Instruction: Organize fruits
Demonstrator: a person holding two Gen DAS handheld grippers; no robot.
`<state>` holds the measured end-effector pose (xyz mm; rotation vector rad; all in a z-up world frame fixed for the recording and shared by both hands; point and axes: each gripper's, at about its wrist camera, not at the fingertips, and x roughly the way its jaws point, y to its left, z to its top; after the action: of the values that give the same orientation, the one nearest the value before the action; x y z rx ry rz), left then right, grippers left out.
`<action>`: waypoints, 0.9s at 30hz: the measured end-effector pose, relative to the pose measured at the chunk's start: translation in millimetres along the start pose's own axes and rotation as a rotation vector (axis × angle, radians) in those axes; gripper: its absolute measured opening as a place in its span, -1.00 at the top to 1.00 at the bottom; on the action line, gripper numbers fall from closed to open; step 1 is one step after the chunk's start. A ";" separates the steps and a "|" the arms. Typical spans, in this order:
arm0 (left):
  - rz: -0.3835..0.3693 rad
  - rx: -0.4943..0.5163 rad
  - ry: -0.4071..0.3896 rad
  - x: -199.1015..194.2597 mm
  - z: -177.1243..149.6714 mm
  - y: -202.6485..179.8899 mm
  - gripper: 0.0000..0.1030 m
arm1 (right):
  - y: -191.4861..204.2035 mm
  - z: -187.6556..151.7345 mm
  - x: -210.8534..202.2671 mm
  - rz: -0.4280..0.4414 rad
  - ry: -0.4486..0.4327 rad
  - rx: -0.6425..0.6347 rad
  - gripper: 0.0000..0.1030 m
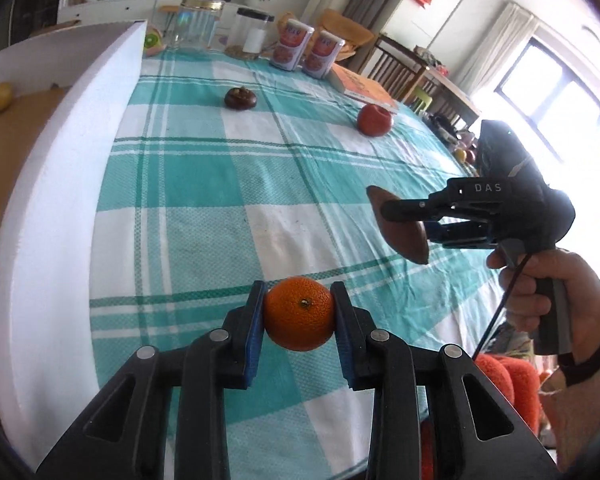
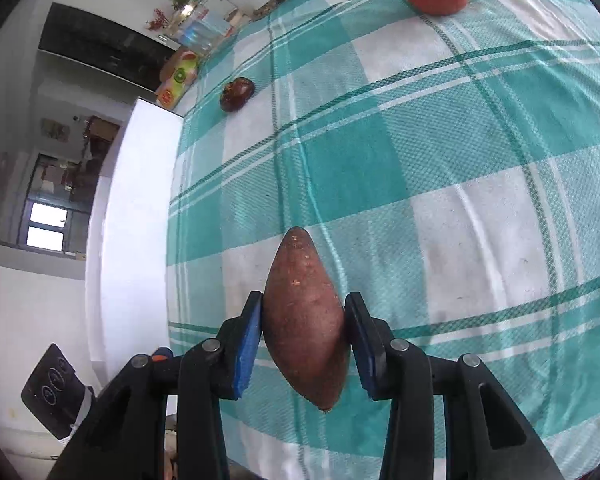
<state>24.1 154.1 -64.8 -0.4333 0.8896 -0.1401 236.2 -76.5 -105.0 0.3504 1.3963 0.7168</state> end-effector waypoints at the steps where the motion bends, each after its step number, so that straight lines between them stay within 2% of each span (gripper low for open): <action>1: -0.010 -0.006 -0.025 -20.4 1.3 1.8 0.38 | 19.0 -7.6 -4.0 0.072 -0.015 -0.012 0.19; 3: 0.020 -0.014 -0.094 -60.5 7.3 13.2 0.38 | 62.9 -20.7 -6.5 0.196 -0.029 -0.060 0.19; 5: 0.103 -0.048 -0.161 -93.3 13.6 37.7 0.38 | 115.7 -30.9 1.5 0.289 -0.018 -0.141 0.19; 7: 0.208 -0.103 -0.199 -113.8 16.8 71.4 0.38 | 171.9 -42.1 22.4 0.339 0.012 -0.235 0.19; 9: 0.320 -0.193 -0.197 -123.3 17.0 113.7 0.38 | 222.6 -55.1 47.0 0.351 0.046 -0.341 0.19; 11: 0.412 -0.262 -0.183 -127.7 12.0 146.9 0.38 | 261.7 -68.9 76.6 0.321 0.082 -0.433 0.19; 15: 0.579 -0.329 -0.159 -129.9 -7.2 183.3 0.35 | 305.7 -87.2 138.0 0.244 0.139 -0.508 0.19; 17: 0.641 -0.351 -0.161 -130.1 -15.2 188.4 0.27 | 315.2 -92.5 159.7 0.232 0.157 -0.516 0.15; 18: 0.656 -0.361 -0.172 -133.4 -18.4 190.2 0.08 | 315.9 -93.3 164.7 0.232 0.156 -0.507 0.13; 19: 0.659 -0.367 -0.188 -138.3 -20.5 190.6 -0.27 | 314.7 -93.5 165.0 0.242 0.143 -0.496 0.06; 21: 0.662 -0.362 -0.249 -146.3 -22.1 182.4 -0.57 | 307.1 -93.2 150.5 0.255 0.075 -0.508 -0.01; 22: 0.657 -0.350 -0.280 -149.5 -20.9 176.9 -0.58 | 301.5 -94.0 138.7 0.227 0.022 -0.523 -0.21; 24: 0.621 -0.314 -0.317 -150.7 -15.2 160.9 -0.58 | 280.5 -95.5 106.5 0.164 -0.111 -0.546 -0.45; 27: 0.526 -0.231 -0.356 -142.2 -0.2 125.5 -0.63 | 228.1 -94.0 59.8 0.002 -0.327 -0.532 -0.86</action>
<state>-72.6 309.5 -15.3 -0.4084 0.6429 0.5138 89.0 114.5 -25.5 0.0427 0.8556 0.9533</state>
